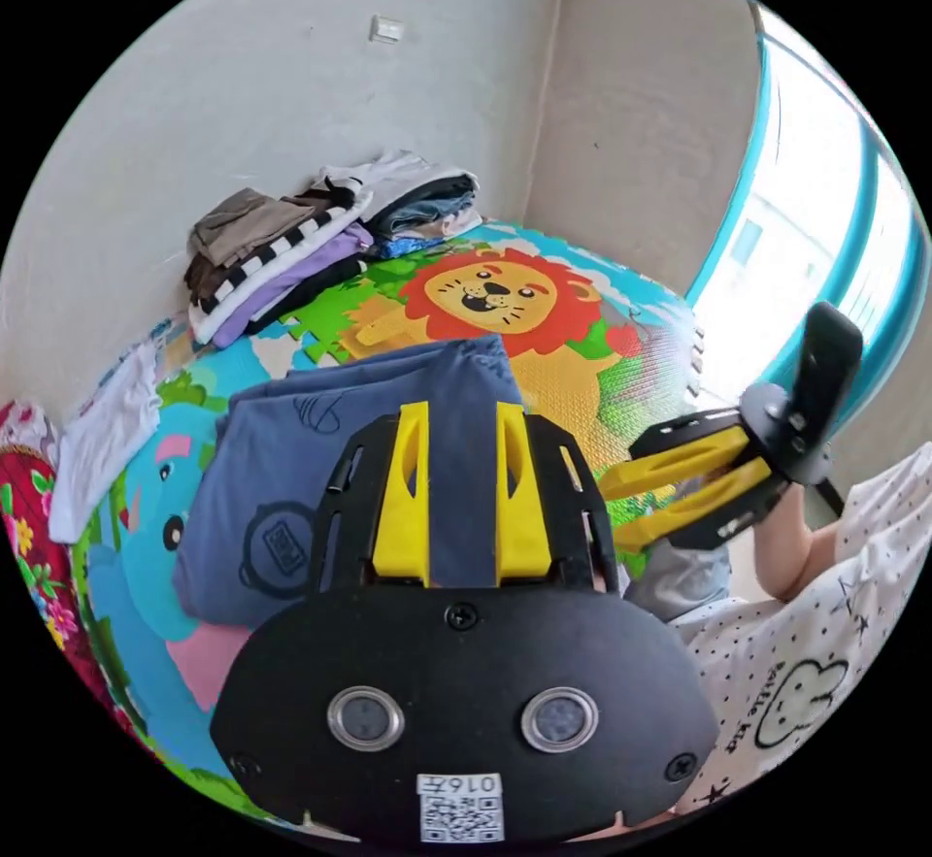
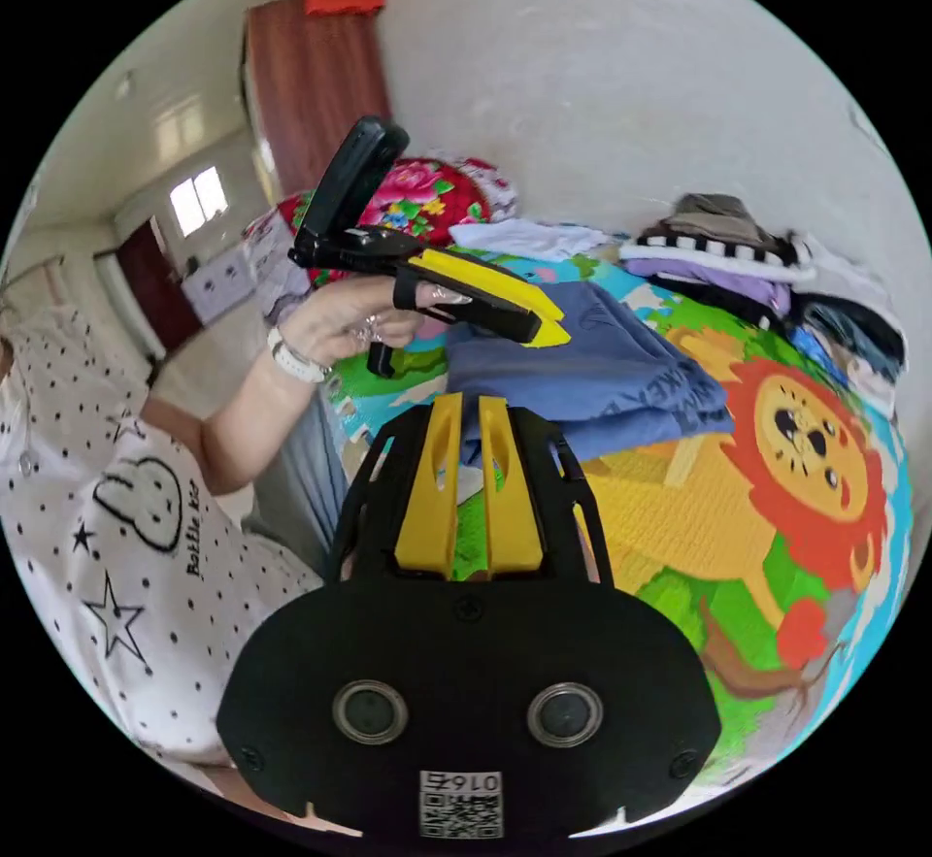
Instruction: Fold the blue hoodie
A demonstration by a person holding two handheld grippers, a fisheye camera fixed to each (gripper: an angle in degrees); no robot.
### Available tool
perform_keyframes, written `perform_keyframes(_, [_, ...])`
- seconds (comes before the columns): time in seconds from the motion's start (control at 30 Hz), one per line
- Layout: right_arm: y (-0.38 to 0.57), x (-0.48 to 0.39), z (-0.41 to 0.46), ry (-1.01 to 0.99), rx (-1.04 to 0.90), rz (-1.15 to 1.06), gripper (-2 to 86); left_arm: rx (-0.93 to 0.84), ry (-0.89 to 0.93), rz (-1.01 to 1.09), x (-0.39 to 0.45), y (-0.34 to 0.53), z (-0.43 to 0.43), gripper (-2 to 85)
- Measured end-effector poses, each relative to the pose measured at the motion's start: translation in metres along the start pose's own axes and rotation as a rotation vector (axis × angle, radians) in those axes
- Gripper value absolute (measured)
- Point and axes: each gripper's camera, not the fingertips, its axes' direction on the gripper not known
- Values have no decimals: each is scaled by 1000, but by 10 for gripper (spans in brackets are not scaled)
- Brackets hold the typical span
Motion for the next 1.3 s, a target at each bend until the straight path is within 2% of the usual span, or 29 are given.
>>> perform_keyframes(0.23, [45, 7, -53, 160, 29, 91, 81, -241, -114, 96, 55, -35, 44, 96])
perform_keyframes(0.3, [55, 6, -63, 170, 45, 113, 77, -179, -111, 88, 58, -24, 29, 69])
perform_keyframes(0.4, [68, 5, -72, 198, 51, 146, 65, 24, -140, 18, 52, 12, -22, 25])
perform_keyframes(0.47, [71, 5, -76, 204, 55, 160, 55, 171, -223, -98, 37, 62, -84, 10])
perform_keyframes(0.57, [69, 1, -80, 190, 72, 143, 38, 271, -338, -235, 25, 154, -169, 1])
perform_keyframes(0.67, [54, -6, -79, 186, 72, 72, 36, 233, -269, -430, 16, 251, -224, 1])
perform_keyframes(0.77, [23, -16, -67, 140, 52, -58, 55, 137, -219, -609, 23, 327, -244, 9])
perform_keyframes(0.9, [-36, -32, -39, 101, -18, -228, 95, 67, -345, -692, 37, 371, -261, 11])
perform_keyframes(1.03, [-92, -40, 22, -11, -173, -314, 109, 100, -380, -623, 34, 369, -276, 26])
perform_keyframes(1.17, [-121, -45, 85, -13, -347, -292, 120, 163, -318, -573, 12, 359, -280, 51])
perform_keyframes(1.23, [-131, -42, 114, 86, -417, -247, 121, 156, -333, -579, -3, 356, -280, 54])
perform_keyframes(1.3, [-133, -37, 125, 93, -464, -220, 115, 126, -355, -587, -24, 354, -278, 55])
